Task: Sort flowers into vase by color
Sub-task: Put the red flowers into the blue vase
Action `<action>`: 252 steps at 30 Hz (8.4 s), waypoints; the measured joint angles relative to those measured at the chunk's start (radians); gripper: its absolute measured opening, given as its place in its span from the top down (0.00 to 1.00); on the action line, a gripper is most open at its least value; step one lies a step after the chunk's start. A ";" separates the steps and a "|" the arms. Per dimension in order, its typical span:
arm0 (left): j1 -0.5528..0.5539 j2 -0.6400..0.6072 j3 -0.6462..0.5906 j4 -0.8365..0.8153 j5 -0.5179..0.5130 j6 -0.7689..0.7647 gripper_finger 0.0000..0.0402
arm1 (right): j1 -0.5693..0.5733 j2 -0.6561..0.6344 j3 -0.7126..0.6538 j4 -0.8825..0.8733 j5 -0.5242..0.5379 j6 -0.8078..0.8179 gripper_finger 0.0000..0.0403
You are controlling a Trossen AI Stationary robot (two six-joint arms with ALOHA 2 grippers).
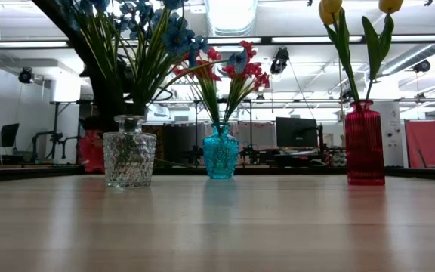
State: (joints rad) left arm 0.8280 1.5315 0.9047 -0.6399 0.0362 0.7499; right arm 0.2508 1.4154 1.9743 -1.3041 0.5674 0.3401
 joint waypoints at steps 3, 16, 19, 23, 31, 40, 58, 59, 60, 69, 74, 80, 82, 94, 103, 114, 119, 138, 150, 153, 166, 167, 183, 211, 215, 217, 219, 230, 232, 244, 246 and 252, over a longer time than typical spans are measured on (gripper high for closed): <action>0.000 -0.030 0.000 -0.040 -0.034 -0.007 0.96 | 0.000 0.000 0.000 0.000 0.000 0.000 0.50; 0.001 -0.184 0.000 -0.105 -0.262 -0.132 0.96 | 0.000 0.000 0.000 0.000 0.000 -0.002 0.50; 0.000 -0.226 0.000 -0.101 -0.295 -0.131 0.96 | 0.000 0.001 0.000 0.001 0.001 -0.003 0.50; 0.000 -0.285 0.000 -0.092 -0.404 -0.134 0.96 | 0.000 0.012 0.000 0.003 0.009 -0.012 0.50; -0.011 -0.402 0.026 -0.092 -0.496 -0.144 0.96 | -0.001 0.047 0.000 0.023 0.010 -0.047 0.50; -0.026 -0.429 0.253 -0.139 -0.499 -0.132 0.97 | -0.011 0.074 0.016 0.082 0.011 -0.107 0.50; -0.366 -0.340 0.593 -0.266 -0.521 -0.060 0.97 | -0.099 0.074 0.036 0.250 0.005 -0.257 0.50; -0.406 -0.332 0.603 -0.269 -0.546 -0.030 0.97 | -0.107 0.074 0.044 0.255 -0.003 -0.266 0.50; -0.446 -0.322 0.615 -0.270 -0.579 -0.001 0.97 | -0.116 0.076 0.055 0.258 -0.015 -0.275 0.50; -0.594 -0.216 0.805 -0.326 -0.736 0.213 0.97 | -0.148 0.101 0.197 0.275 -0.056 -0.343 0.50; -0.606 -0.143 0.936 -0.390 -0.591 0.236 0.97 | -0.148 0.150 0.296 0.293 -0.145 -0.386 0.50; -0.671 -0.036 1.094 -0.465 -0.586 0.274 0.97 | -0.154 0.225 0.380 0.297 -0.162 -0.405 0.49; -0.691 0.006 1.144 -0.527 -0.580 0.278 0.97 | -0.158 0.229 0.379 0.294 -0.159 -0.407 0.45; -0.795 0.181 1.350 -0.643 -0.580 0.289 0.97 | -0.230 0.261 0.381 0.215 -0.246 -0.336 0.24; -0.842 0.253 1.439 -0.664 -0.587 0.289 0.97 | -0.258 0.324 0.381 0.129 -0.263 -0.287 0.25; -0.887 0.266 1.441 -0.637 -0.598 0.290 0.97 | -0.267 0.334 0.381 0.129 -0.323 -0.276 0.37; -0.897 0.266 1.443 -0.613 -0.601 0.290 0.97 | -0.267 0.340 0.381 0.134 -0.364 -0.272 0.49; -0.905 0.261 1.450 -0.556 -0.610 0.200 0.69 | -0.267 0.340 0.381 0.124 -0.365 -0.286 0.96; -0.951 0.175 1.451 -0.502 -0.622 0.202 0.54 | -0.271 0.312 0.380 0.119 -0.355 -0.288 0.95; -0.976 0.150 1.451 -0.492 -0.611 0.148 0.54 | -0.271 0.311 0.380 0.120 -0.332 -0.288 0.95; -1.232 0.056 1.450 -0.510 -0.595 -0.258 0.54 | -0.156 0.304 0.312 0.232 -0.284 -0.293 0.96; -1.256 0.054 1.450 -0.519 -0.595 -0.302 0.54 | -0.131 0.299 0.284 0.264 -0.261 -0.301 0.96; -1.547 0.130 1.297 -0.575 -0.727 -0.704 0.58 | 0.153 0.026 -0.504 1.128 -0.120 -0.448 0.96; -1.663 0.057 0.363 0.643 -0.706 -0.581 0.60 | 0.268 0.000 -1.168 2.371 -0.177 -0.613 0.96; -1.614 0.059 0.221 1.003 -0.723 -0.437 0.60 | 0.269 0.009 -1.164 2.446 -0.281 -0.589 0.96; -1.578 0.063 0.165 1.170 -0.720 -0.398 0.60 | 0.273 0.024 -1.155 2.445 -0.287 -0.577 0.96; -1.546 0.068 0.119 1.268 -0.715 -0.393 0.60 | 0.275 0.050 -1.142 2.440 -0.287 -0.581 0.96; -1.457 0.124 0.068 1.354 -0.625 -0.498 0.60 | 0.275 0.201 -0.988 2.470 -0.288 -0.673 0.96; -1.447 0.134 0.074 1.356 -0.625 -0.503 0.60 | 0.275 0.225 -0.959 2.470 -0.290 -0.690 0.96; -1.429 0.173 0.083 1.369 -0.529 -0.539 0.60 | 0.275 0.315 -0.832 2.462 -0.386 -0.746 0.96; -1.429 0.174 0.083 1.374 -0.524 -0.539 0.60 | 0.275 0.322 -0.824 2.467 -0.385 -0.756 0.96; -1.428 0.174 0.083 1.374 -0.524 -0.533 0.70 | 0.275 0.329 -0.822 2.469 -0.385 -0.761 0.96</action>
State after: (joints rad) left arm -0.5999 1.7050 0.9878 0.7338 -0.4877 0.2169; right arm 0.5255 1.7442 1.1522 1.1648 0.1822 -0.4206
